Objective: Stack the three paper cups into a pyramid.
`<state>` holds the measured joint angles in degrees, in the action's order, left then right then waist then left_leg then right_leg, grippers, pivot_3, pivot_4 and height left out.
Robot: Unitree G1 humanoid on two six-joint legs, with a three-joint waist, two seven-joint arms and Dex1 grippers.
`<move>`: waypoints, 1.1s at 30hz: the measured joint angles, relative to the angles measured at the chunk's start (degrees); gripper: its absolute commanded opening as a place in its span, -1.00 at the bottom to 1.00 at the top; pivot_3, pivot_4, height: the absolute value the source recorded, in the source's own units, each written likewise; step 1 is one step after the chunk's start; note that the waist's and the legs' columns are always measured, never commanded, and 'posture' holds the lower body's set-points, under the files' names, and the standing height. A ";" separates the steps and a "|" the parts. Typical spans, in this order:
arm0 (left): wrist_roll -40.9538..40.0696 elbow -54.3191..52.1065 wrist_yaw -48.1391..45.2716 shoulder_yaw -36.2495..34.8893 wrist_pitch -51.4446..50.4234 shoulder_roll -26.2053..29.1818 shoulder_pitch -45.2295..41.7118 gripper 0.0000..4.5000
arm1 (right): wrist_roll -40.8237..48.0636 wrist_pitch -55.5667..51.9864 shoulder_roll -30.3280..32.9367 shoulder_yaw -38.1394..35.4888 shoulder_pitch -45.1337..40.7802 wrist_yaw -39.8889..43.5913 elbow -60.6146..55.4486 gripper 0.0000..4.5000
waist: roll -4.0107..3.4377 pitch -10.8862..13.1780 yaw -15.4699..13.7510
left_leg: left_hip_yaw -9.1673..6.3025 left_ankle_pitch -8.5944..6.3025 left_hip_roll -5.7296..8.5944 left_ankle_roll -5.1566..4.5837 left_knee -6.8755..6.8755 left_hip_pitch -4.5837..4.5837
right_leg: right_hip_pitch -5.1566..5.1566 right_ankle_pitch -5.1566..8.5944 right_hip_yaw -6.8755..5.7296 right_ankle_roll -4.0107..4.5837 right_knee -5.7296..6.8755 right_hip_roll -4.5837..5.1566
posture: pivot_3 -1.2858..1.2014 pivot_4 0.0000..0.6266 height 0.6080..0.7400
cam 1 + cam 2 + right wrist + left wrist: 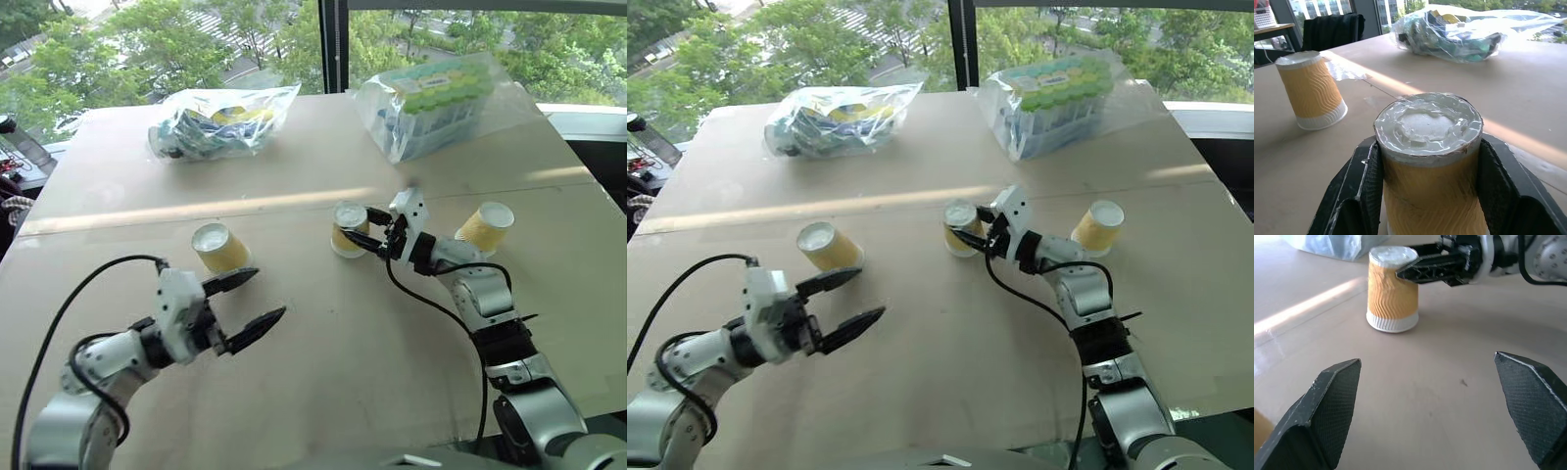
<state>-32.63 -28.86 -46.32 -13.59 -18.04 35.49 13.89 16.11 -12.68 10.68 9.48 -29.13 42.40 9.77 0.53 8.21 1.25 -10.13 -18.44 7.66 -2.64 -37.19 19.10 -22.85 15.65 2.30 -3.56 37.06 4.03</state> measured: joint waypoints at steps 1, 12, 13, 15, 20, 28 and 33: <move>0.43 -0.17 1.18 0.86 -0.55 -0.39 -0.54 1.00 | 0.07 -0.29 -0.21 -0.21 -0.23 -0.27 0.21 -0.10 | 0.00 0.00 0.20 | 0.01 0.00 0.00 0.00 0.00 0.00 | -0.04 0.00 0.00 0.00 0.02 0.00 | 0.03 -0.52 1.00; 1.24 -1.56 3.87 3.43 -1.89 -1.57 -1.64 1.00 | 0.72 -1.71 -1.01 -1.40 -0.62 0.08 0.05 0.96 | 0.00 0.00 0.69 | 0.13 0.00 0.00 0.00 -0.10 0.03 | -0.21 0.00 0.10 0.00 0.33 0.01 | 0.03 -0.52 1.00; 1.21 -1.60 3.56 3.50 -1.81 -1.56 -1.38 1.00 | 0.76 -2.11 -0.59 -1.33 -0.35 0.52 -0.65 0.96 | 0.00 0.00 0.68 | 0.14 0.00 0.00 0.00 -0.11 0.08 | -0.25 0.00 0.10 0.00 0.33 0.01 | 0.03 -0.52 1.00; 1.08 -1.61 2.84 3.58 -1.65 -1.54 -0.94 1.00 | 0.73 -2.27 0.77 -1.14 0.96 1.16 -2.77 0.96 | 0.00 0.00 0.67 | 0.13 0.00 0.00 0.00 -0.15 0.19 | -0.31 0.00 0.07 0.00 0.33 0.01 | 0.03 -0.52 1.00; 0.48 -2.40 1.36 3.72 -1.70 -1.18 -0.64 1.00 | 0.46 -4.15 5.93 -1.18 8.00 1.42 -11.06 0.96 | 0.03 -0.03 0.39 | 0.11 0.00 0.01 0.00 -0.40 0.70 | -0.71 0.00 0.02 0.00 0.42 0.04 | 0.03 -0.52 1.00; -5.39 -7.80 0.20 8.39 -7.16 0.07 -10.69 1.00 | 0.26 -3.19 15.24 -11.33 17.13 -2.90 -28.73 0.96 | 0.04 -0.04 -0.80 | 0.15 0.00 0.01 0.01 -0.58 0.72 | -0.70 0.00 0.06 -0.01 0.69 0.04 | 0.03 -0.52 1.00; -5.78 -7.48 1.59 13.05 -12.21 0.41 -18.19 1.00 | 0.39 -4.56 17.41 -20.12 18.65 -8.64 -31.62 0.96 | 0.07 -0.06 -0.87 | 0.21 0.00 0.02 0.01 -0.72 0.73 | -0.68 -0.01 0.08 -0.02 0.78 0.04 | 0.03 -0.52 1.00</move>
<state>-38.41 -36.34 -44.73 -0.53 -30.25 35.90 -4.30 16.49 -17.24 28.09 -10.65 -10.48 33.77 -21.85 0.60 8.15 0.38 -9.92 -18.44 7.67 -2.63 -37.91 19.83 -23.54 15.64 2.39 -3.58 37.84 4.07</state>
